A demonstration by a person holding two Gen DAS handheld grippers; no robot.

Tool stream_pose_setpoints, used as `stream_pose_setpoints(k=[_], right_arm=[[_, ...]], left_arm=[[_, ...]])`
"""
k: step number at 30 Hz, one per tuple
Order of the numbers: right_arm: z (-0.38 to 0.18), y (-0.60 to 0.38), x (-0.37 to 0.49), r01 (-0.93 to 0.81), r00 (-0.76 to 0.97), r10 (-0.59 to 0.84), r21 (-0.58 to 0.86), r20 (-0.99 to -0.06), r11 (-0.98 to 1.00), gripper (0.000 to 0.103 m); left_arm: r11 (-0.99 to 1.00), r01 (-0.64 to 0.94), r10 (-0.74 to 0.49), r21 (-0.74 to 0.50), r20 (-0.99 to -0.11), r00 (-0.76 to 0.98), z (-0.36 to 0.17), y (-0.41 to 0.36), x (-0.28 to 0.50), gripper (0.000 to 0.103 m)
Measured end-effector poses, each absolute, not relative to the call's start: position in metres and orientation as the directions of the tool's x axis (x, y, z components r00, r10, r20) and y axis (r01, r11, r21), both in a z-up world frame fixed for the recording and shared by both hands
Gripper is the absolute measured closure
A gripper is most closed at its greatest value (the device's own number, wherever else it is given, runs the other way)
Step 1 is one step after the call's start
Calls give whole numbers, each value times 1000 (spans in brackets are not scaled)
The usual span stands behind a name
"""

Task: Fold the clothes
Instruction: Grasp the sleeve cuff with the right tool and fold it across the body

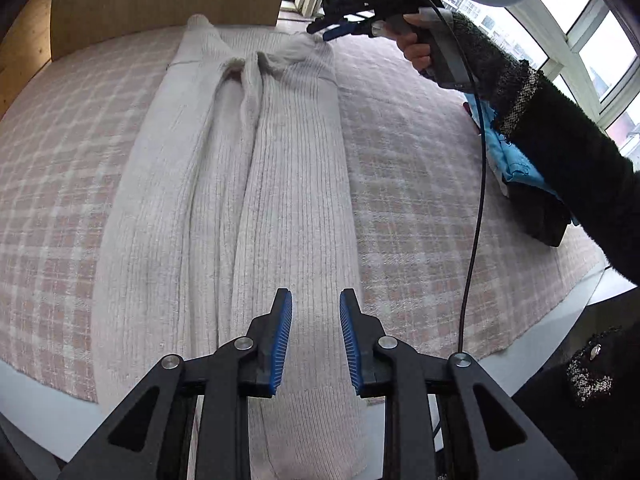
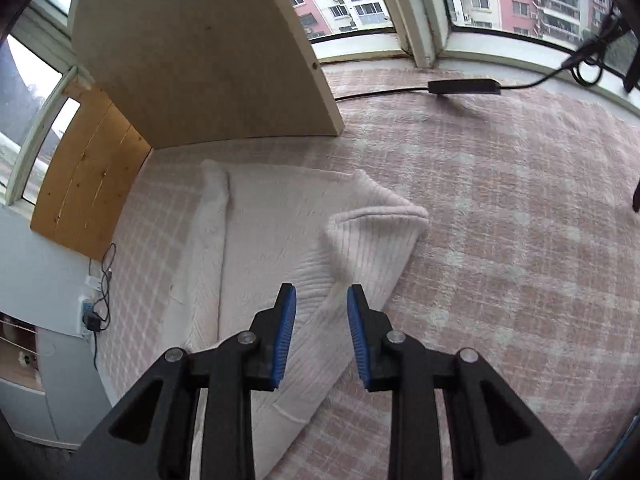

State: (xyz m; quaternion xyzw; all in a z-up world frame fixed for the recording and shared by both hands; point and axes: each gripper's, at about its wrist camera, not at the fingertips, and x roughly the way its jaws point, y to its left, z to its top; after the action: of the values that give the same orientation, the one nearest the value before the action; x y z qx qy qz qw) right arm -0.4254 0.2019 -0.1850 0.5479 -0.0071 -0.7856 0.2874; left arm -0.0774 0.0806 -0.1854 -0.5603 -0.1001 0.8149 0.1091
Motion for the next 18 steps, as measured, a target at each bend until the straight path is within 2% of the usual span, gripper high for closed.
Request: stream_pose_setpoints(k=[2,5,9,12,14,18], right_arm=[[-194,190,-433,462,-219,-449,313,-866,-830,77],[-196,186,-443,445,-180,-446,331,-877,-832,77],[-171,216,-431,413,-198,-551,441,-811,-797,77],[-162,226,-397,449,-222,-592,457,-775,-768,77],[-160,226,-372,475,-232,-604,453,-763,-755,77],[-178,187,-331,510,-216,-535,373,-816,-775,77]], left_arm=[[-957,-40,284,-287,-904,-320,-190,76,-77,80],[-969,-23,236,-245,-900,-367,-157,59,-53,80],[-992,-14,118,-124,-899,-421,-112,29,-15,77],[-999,-5,32,-33,-909,-416,-101,2,6,74],[-1000,-19,30,-25,-920,-392,-107,-14,8,74],[-993,-114,75,-35,-926,-370,-125,-34,-6,74]])
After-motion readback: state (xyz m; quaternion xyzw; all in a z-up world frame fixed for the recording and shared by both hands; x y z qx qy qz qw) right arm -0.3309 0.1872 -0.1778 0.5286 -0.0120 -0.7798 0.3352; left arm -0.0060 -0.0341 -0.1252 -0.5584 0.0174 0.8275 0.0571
